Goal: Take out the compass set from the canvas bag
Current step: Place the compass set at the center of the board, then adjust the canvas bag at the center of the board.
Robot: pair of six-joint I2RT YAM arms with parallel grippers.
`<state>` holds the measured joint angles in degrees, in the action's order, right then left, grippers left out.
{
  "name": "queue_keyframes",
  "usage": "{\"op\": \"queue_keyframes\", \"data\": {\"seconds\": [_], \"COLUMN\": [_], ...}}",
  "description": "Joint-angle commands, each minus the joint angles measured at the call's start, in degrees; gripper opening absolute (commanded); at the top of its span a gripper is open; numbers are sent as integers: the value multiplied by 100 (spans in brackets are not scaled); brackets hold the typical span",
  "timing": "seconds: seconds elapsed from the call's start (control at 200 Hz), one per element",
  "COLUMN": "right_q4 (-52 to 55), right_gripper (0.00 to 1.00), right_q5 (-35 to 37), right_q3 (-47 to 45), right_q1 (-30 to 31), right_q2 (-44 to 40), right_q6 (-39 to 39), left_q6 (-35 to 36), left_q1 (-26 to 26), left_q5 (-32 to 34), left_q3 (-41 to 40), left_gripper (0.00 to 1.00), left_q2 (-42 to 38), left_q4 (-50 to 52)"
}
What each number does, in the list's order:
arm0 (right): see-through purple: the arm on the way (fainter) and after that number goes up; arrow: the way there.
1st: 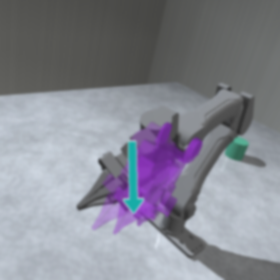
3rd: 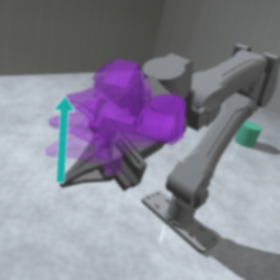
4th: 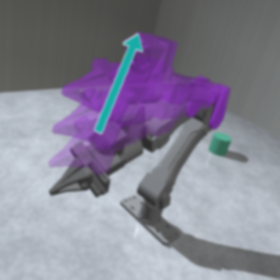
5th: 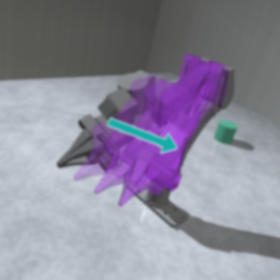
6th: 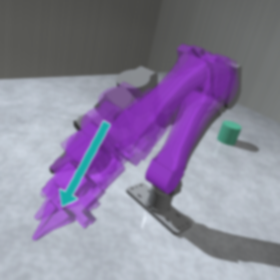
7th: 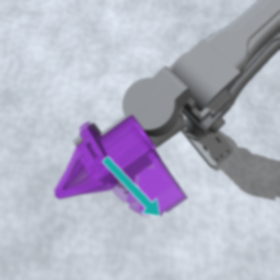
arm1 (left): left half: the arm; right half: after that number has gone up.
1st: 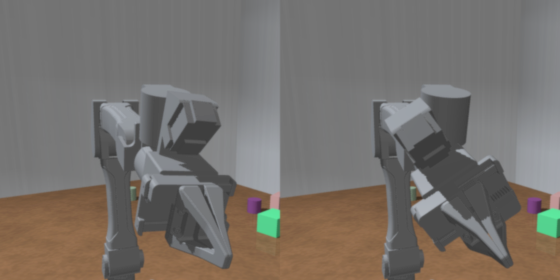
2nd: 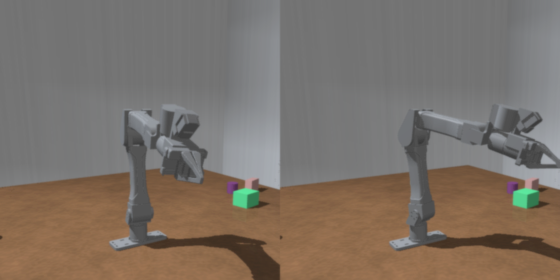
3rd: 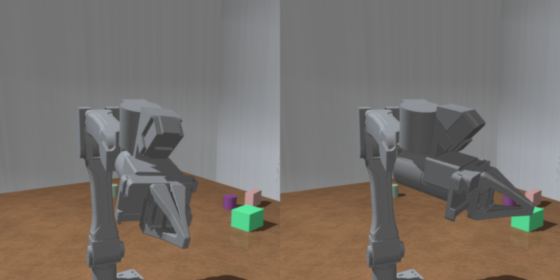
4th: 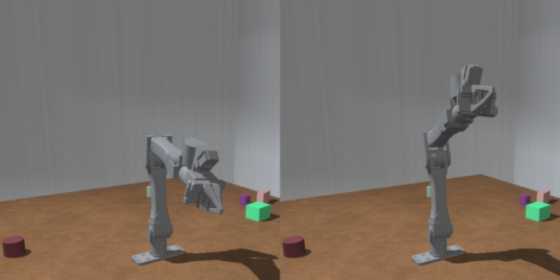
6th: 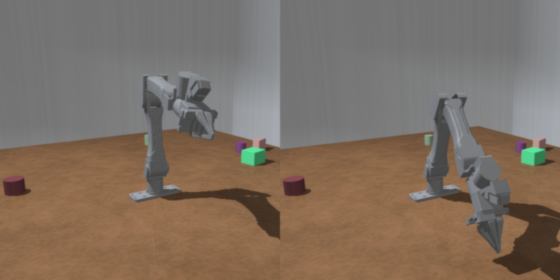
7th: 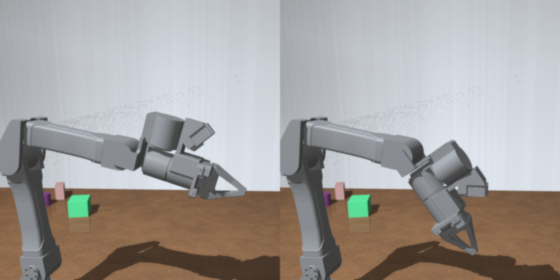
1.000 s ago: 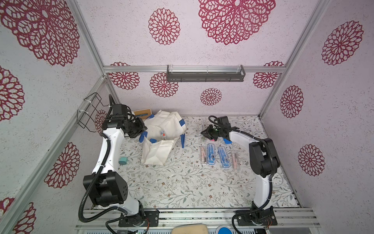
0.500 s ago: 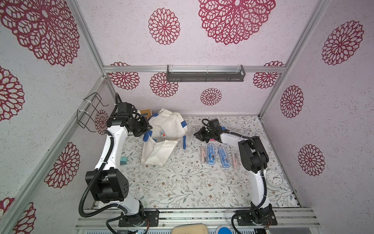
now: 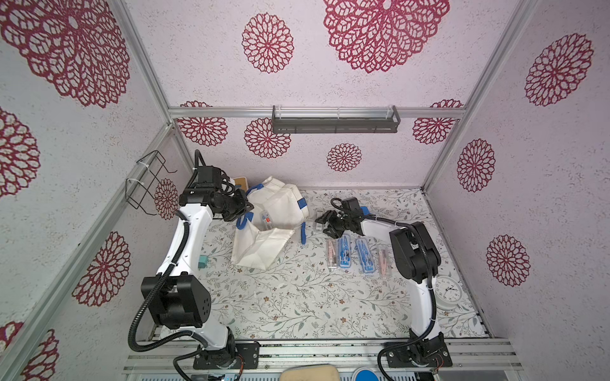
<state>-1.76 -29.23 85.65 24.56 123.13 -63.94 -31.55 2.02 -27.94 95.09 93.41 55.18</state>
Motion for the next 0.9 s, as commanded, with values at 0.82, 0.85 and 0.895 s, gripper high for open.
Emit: {"op": "queue_keyframes", "data": {"seconds": [0.82,0.85,0.895], "right_q4": [335,375,455], "right_gripper": [11,6,0], "right_q5": [-405,-387,-373], "right_q3": [1136,1101,1063], "right_q1": [583,609,657], "right_q2": [-167,-227,-299], "right_q6": [1085,1114,1149], "left_q6": [7,6,9], "left_q1": [-141,-140,-141], "left_q5": [22,63,155], "left_q3": [196,216,279], "left_gripper": [0,0,0], "left_q2": [-37,-33,-12], "left_q4": [-100,-112,-123]}}
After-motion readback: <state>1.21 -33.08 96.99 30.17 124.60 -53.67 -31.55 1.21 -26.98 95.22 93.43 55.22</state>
